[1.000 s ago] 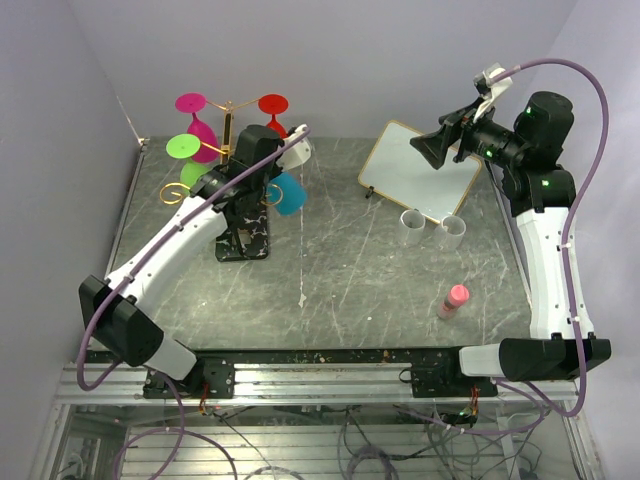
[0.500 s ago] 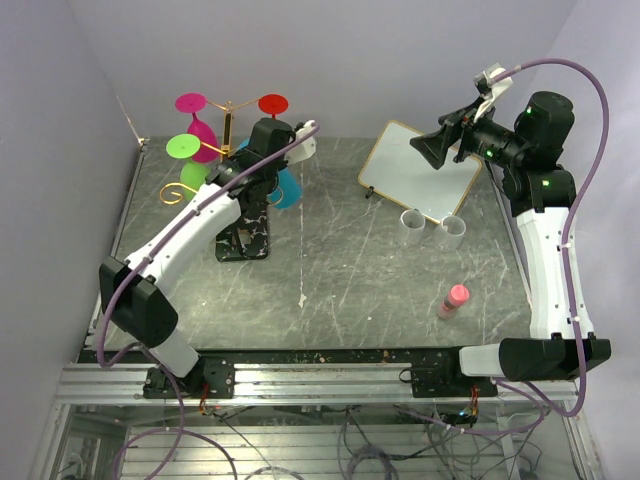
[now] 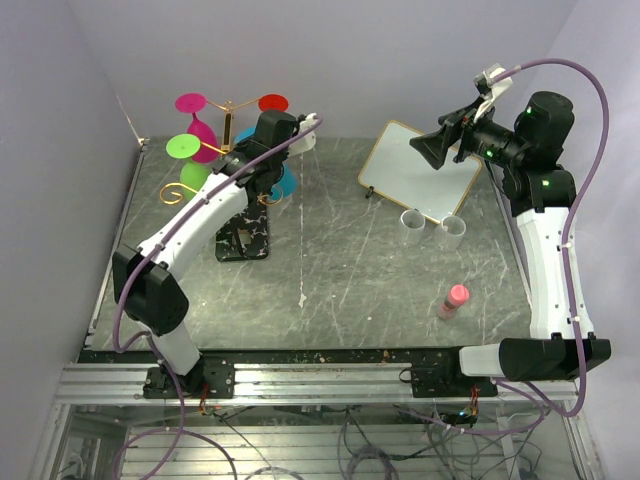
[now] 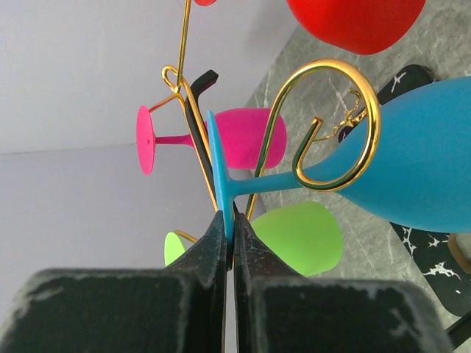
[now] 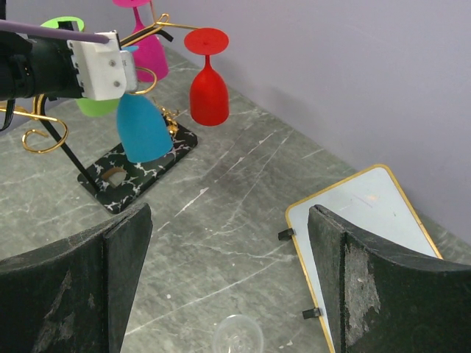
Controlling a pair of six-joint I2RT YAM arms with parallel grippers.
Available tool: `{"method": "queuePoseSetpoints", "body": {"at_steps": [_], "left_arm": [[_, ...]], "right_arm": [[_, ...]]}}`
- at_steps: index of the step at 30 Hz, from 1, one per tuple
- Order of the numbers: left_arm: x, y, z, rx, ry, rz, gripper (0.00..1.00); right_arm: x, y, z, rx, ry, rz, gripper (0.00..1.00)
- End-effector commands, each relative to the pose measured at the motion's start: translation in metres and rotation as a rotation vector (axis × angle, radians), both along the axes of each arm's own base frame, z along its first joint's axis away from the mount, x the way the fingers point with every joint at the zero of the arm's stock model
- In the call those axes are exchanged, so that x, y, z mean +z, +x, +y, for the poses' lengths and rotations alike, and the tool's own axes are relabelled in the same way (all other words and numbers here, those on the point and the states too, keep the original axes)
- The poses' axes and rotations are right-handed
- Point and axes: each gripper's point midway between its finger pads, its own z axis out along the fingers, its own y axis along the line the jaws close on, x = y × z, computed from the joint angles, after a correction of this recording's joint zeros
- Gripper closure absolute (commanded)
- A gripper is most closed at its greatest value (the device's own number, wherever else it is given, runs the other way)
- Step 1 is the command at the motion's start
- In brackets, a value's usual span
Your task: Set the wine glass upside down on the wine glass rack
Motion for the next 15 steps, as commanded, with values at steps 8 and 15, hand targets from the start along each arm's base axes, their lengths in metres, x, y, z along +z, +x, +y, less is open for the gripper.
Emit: {"method": "queuePoseSetpoints", "body": {"at_steps": [8, 15], "left_arm": [[0.023, 0.014, 0.002, 0.021, 0.020, -0.066, 0.93], [0.025, 0.023, -0.004, 0.016, 0.018, -0.076, 0.93]], "right_arm": [[0.014, -0.008, -0.002, 0.002, -0.005, -0.049, 0.13], [0.017, -0.010, -0.003, 0.002, -0.004, -0.054, 0.13]]}}
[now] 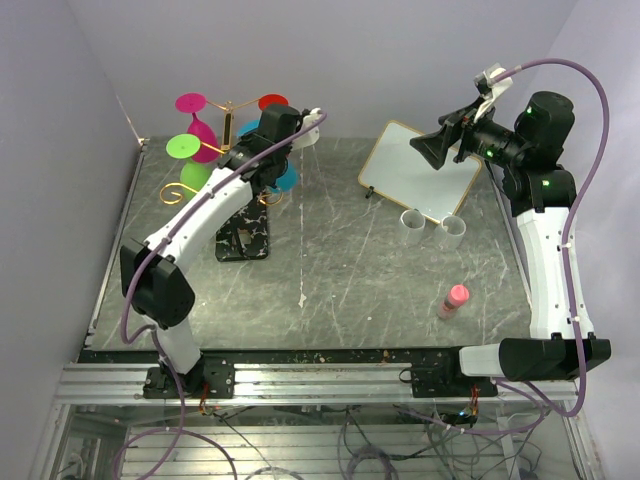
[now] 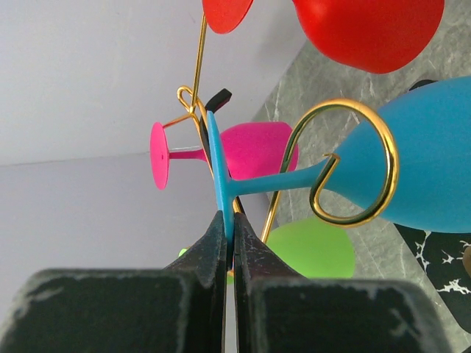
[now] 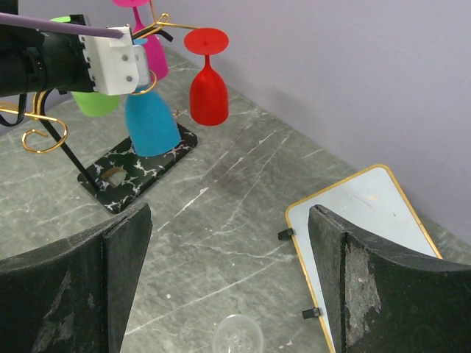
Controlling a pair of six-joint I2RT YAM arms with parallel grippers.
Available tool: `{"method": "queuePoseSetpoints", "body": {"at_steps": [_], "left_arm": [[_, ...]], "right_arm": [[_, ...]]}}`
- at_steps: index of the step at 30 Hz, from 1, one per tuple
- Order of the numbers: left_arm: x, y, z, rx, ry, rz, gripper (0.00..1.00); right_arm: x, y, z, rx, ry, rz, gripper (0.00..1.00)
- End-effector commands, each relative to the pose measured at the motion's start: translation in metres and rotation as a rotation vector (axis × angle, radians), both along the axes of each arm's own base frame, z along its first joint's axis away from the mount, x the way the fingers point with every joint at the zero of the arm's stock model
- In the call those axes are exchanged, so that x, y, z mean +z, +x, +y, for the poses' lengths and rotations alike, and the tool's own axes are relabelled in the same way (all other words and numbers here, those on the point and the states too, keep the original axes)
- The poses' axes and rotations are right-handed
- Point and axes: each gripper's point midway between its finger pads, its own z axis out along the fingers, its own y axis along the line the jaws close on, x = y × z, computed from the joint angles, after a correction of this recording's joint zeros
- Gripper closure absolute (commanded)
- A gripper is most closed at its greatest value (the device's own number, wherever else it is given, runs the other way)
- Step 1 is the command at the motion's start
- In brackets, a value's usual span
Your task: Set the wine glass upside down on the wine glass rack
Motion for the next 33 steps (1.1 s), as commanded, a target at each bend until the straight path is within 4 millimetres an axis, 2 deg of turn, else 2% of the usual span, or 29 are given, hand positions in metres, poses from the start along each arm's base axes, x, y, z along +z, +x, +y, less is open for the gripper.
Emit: {"method": "queuePoseSetpoints", "body": {"at_steps": [1, 10, 20, 33], "left_arm": [[0.019, 0.011, -0.002, 0.019, -0.010, -0.060, 0.93], [0.013, 0.010, -0.024, -0.025, -0.013, -0.055, 0.93], [0.007, 0.008, -0.040, -0.050, 0.000, -0.050, 0.93], [0.010, -0.008, -0.055, -0.103, 0.002, -0.066, 0.93]], "right_arm": [[0.017, -0.009, -0.003, 0.000, -0.004, -0.055, 0.13], [0.016, -0.010, -0.004, -0.001, 0.000, -0.052, 0.13], [0.017, -0.012, -0.005, -0.001, 0.004, -0.054, 0.12], [0.015, -0.013, -0.007, -0.002, 0.006, -0.051, 0.12]]}}
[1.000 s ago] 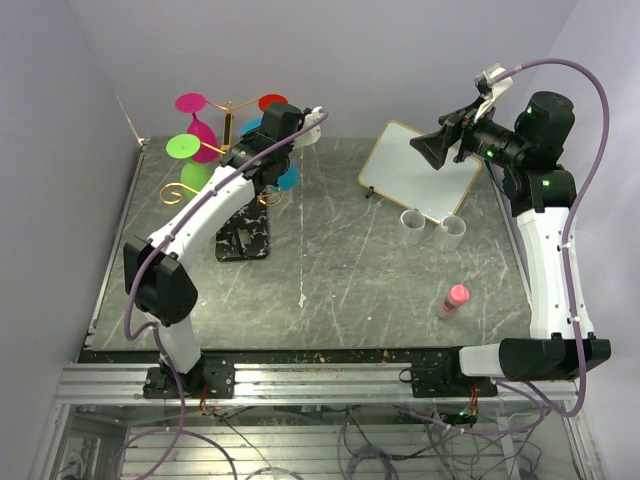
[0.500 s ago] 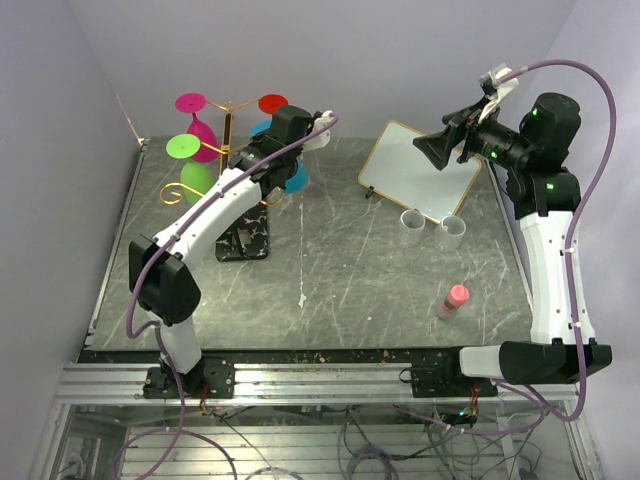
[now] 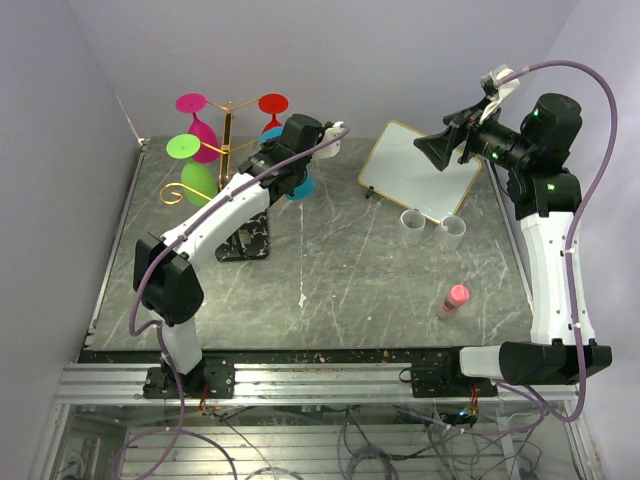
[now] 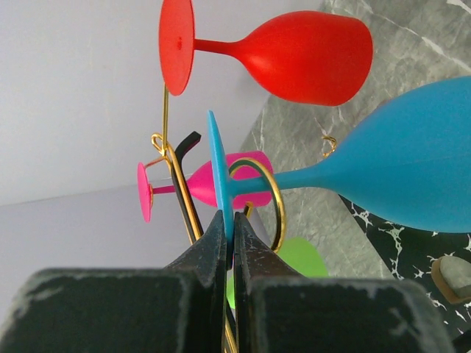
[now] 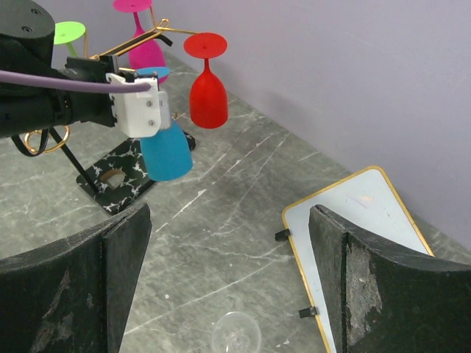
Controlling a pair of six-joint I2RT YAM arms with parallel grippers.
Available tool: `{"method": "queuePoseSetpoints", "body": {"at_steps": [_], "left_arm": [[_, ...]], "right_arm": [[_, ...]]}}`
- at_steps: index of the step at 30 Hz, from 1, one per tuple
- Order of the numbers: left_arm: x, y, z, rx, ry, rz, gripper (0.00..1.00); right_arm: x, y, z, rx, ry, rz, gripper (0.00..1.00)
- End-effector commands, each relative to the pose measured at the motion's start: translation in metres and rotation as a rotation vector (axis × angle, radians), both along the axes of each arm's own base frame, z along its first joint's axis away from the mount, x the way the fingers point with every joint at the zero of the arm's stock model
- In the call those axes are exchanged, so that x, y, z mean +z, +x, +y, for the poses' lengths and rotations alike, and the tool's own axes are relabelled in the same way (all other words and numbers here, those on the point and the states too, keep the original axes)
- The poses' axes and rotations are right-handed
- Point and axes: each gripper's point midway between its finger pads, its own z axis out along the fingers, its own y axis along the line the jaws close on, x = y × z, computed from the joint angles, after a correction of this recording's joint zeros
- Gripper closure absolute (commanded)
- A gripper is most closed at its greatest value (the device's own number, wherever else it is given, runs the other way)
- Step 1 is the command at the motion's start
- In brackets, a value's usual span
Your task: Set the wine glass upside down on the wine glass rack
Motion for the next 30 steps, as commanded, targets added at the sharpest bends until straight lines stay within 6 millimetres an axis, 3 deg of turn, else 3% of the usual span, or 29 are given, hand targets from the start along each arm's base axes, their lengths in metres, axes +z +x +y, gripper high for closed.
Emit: {"method": "queuePoseSetpoints", "body": {"at_steps": [1, 30], "left_arm": [[0.023, -0.009, -0.003, -0.012, -0.023, -0.064, 0.93], [0.021, -0.029, 0.018, 0.018, 0.031, -0.060, 0.93]], "right_arm": [[0.009, -0.007, -0.002, 0.004, 0.004, -0.034, 0.12], [0.006, -0.005, -0.005, -0.005, 0.004, -0.031, 0.11]]}}
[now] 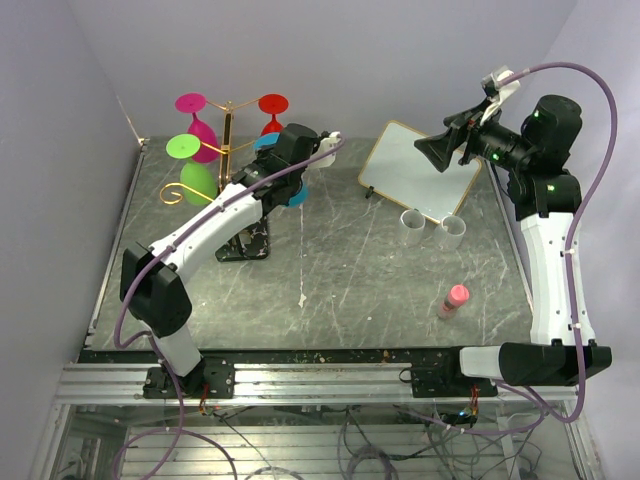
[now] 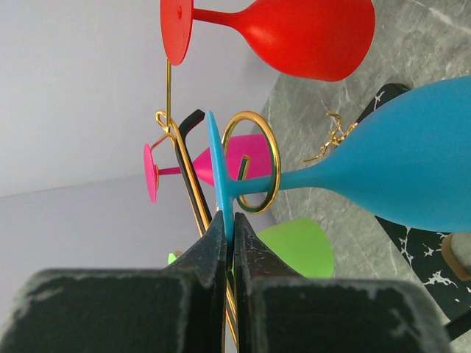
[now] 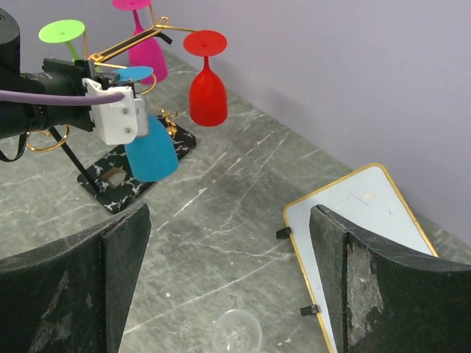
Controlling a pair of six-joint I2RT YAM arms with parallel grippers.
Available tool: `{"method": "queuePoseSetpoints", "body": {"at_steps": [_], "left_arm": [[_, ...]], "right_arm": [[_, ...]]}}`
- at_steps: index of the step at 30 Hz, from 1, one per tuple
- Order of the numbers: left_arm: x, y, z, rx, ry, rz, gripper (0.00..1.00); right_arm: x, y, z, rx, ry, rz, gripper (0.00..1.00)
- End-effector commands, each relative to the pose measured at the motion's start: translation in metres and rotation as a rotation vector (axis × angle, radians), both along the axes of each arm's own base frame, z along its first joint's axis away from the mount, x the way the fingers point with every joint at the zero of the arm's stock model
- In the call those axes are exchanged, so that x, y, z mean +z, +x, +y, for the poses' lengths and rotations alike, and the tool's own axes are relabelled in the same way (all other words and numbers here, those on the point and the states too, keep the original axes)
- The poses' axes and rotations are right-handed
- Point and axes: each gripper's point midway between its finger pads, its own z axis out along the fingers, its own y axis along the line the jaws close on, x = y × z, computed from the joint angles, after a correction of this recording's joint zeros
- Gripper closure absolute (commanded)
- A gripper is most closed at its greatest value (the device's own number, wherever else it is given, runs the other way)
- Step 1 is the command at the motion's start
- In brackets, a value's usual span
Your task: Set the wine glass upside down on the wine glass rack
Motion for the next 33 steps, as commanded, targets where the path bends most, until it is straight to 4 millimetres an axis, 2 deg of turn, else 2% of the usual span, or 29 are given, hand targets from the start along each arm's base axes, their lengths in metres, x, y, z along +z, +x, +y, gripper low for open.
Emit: {"method": "queuePoseSetpoints", "body": {"at_steps": [1, 11, 33], "left_arm": [[0.022, -0.007, 0.007, 0.023, -0.013, -0.056, 0.93], [0.021, -0.012, 0.017, 0.041, -0.002, -0.050, 0.91], [-0.002, -0.012, 0.022, 0.094, 0.023, 0.033, 0.76]], "right_arm": [[0.008, -0.004, -0.004, -0.008, -0.005, -0.041, 0.11], [0.002, 0.001, -0.012, -0.054, -0.052, -0.053, 0.10], [-0.001, -0.002, -0.016, -0.072, -0.066, -0.058, 0.08]]}}
